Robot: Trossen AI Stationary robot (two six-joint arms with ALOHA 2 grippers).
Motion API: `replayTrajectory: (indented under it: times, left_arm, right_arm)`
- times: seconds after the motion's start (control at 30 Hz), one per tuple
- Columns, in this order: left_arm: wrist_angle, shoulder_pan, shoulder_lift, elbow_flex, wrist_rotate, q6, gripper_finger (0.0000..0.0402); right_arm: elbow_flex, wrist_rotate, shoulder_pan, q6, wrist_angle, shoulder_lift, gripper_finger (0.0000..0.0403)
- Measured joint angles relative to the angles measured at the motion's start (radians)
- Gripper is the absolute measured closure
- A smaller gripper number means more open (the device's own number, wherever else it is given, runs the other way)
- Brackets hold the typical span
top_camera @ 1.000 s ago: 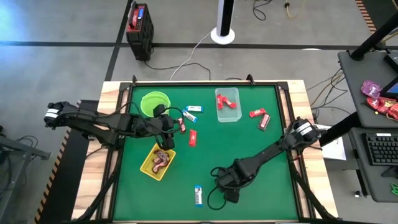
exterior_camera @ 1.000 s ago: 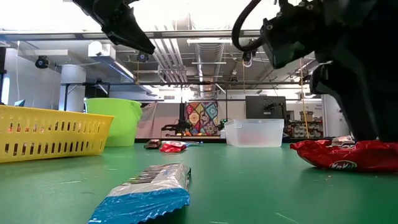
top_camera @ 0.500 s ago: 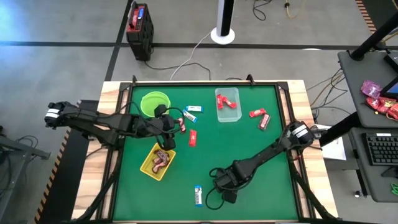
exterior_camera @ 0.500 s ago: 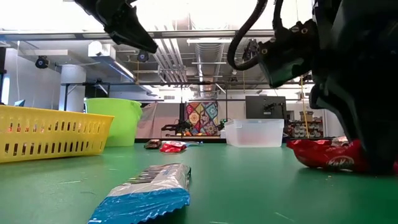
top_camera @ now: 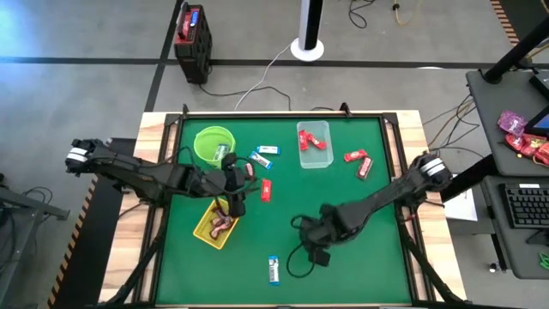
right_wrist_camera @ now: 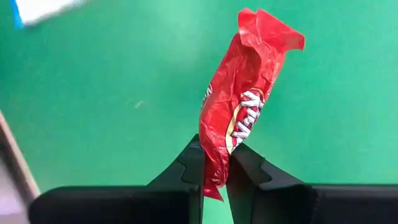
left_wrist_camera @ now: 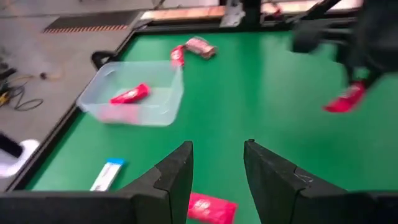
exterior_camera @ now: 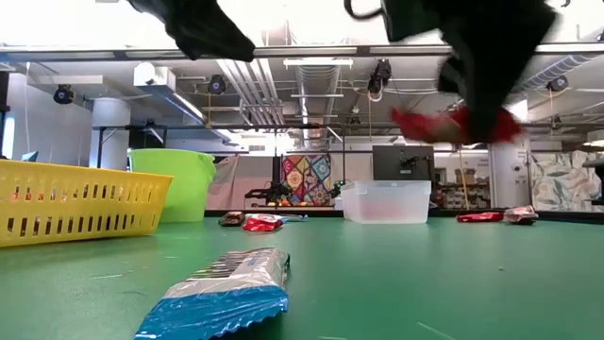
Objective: Sort candy by brand, put in halloween buckets
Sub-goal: Put the red chocolate into the transparent bin
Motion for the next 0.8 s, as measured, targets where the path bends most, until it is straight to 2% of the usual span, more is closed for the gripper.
replayTrajectory:
  times: [0.17,0.3,0.53,0.63,0.8]
  left_arm:
    - [0.048,-0.052,0.036,0.000,-0.003,-0.024,0.0274]
    - [0.101,-0.086,0.058,0.000,-0.004,-0.070,0.0275]
    - [0.130,-0.117,0.066,0.000,-0.003,-0.140,0.0275]
    - [0.124,-0.124,0.066,0.000,-0.003,-0.187,0.0275]
    - [0.101,-0.132,0.066,0.000,-0.003,-0.260,0.0275]
  right_arm:
    - [0.000,0.180,-0.098,-0.115,-0.069,-0.133,0.0372]
    - [0.000,0.295,-0.242,-0.196,-0.121,-0.204,0.0372]
    - [0.000,0.299,-0.583,-0.338,-0.114,-0.226,0.0372]
    - [0.000,0.294,-0.722,-0.383,-0.106,-0.209,0.0359]
    - [-0.002,0.133,-0.892,-0.467,-0.061,-0.174,0.0314]
